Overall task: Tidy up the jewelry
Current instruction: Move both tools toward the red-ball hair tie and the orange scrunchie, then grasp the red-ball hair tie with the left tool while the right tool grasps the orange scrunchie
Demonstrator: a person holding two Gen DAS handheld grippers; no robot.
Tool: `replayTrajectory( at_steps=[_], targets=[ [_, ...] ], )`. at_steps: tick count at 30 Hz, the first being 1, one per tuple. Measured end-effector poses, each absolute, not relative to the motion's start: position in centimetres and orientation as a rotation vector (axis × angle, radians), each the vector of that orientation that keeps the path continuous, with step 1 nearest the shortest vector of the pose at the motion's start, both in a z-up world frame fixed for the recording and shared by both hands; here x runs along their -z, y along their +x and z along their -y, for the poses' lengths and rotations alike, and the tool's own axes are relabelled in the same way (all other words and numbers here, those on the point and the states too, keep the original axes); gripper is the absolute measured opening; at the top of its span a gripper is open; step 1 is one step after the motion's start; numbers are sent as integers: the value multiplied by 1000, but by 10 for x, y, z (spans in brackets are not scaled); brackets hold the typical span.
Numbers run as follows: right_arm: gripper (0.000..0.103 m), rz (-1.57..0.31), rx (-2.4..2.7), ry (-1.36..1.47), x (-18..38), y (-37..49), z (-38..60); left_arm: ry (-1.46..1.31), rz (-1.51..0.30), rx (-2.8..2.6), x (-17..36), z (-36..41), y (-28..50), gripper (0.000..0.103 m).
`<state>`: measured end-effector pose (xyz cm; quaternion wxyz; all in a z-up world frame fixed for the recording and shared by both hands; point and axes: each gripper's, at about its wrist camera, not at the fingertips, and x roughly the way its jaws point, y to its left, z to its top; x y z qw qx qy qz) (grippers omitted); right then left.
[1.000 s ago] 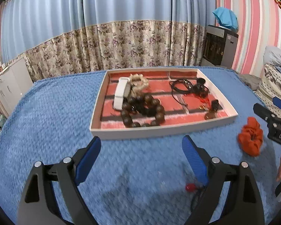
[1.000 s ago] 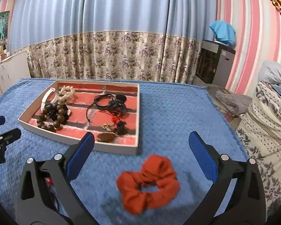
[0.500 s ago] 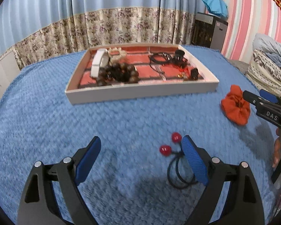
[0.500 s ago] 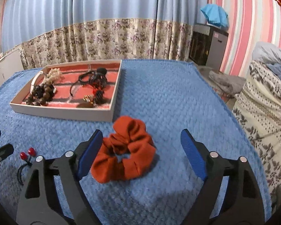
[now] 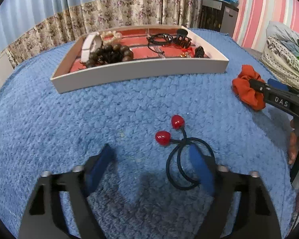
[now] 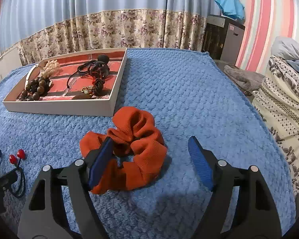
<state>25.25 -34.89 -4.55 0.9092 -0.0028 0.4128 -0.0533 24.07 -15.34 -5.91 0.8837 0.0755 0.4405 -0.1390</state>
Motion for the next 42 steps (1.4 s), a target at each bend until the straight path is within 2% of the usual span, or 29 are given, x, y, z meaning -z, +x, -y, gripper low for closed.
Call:
replayTrajectory(
  at_steps=[2,5,7,10,13,17,22,27,42],
  targets=[
    [73,-858,106,-8,46,254,348,162,-913,287,59,155,243,69],
    [67,-865,97,-11,48,255,347,167,-907,289,60,156,245,60],
    [61,-874,91,-10,49,256,347,168,-897,288,59,155,246,46],
    [50,-884,82,-14,51,258,345,168,-893,303,59,155,246,34],
    [39,-893,84,-14,53,258,345,167,-889,303,59,154,247,30],
    [34,-902,86,6,54,259,348,150,-892,306,58,149,248,20],
    [24,-906,93,-13,54,260,345,132,-892,313,57,145,249,19],
    [19,-893,103,-12,52,258,347,135,-874,309,52,143,246,19],
    [16,-828,103,-33,15,256,338,128,-758,317,3,130,254,18]
  ],
)
